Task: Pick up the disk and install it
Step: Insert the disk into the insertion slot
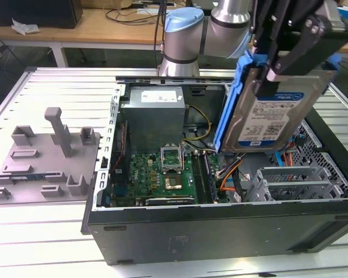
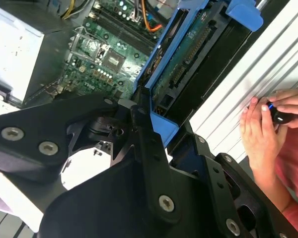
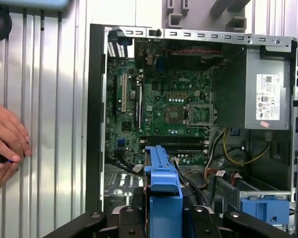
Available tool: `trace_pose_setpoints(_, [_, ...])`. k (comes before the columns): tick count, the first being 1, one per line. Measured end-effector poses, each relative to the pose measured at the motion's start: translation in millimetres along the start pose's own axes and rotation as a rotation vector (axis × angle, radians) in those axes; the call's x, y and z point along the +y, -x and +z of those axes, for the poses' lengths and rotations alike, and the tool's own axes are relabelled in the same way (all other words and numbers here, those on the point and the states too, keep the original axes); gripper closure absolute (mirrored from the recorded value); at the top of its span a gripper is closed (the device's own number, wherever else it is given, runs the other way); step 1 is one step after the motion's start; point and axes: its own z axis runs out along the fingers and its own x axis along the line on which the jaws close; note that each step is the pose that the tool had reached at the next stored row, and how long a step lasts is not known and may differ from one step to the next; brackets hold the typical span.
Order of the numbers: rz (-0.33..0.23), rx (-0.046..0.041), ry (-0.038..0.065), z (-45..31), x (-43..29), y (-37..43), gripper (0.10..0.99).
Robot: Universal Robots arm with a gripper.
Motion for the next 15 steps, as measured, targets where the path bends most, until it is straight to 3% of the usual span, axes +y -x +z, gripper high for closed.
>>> trace_pose_setpoints(6, [0.000,0.0000,-0.008,1.8,-18.6,-4.9,0.718])
trace_pose_setpoints(15, [-0.001,0.0010,-0.026,6.3,-37.9,-7.3,0.718])
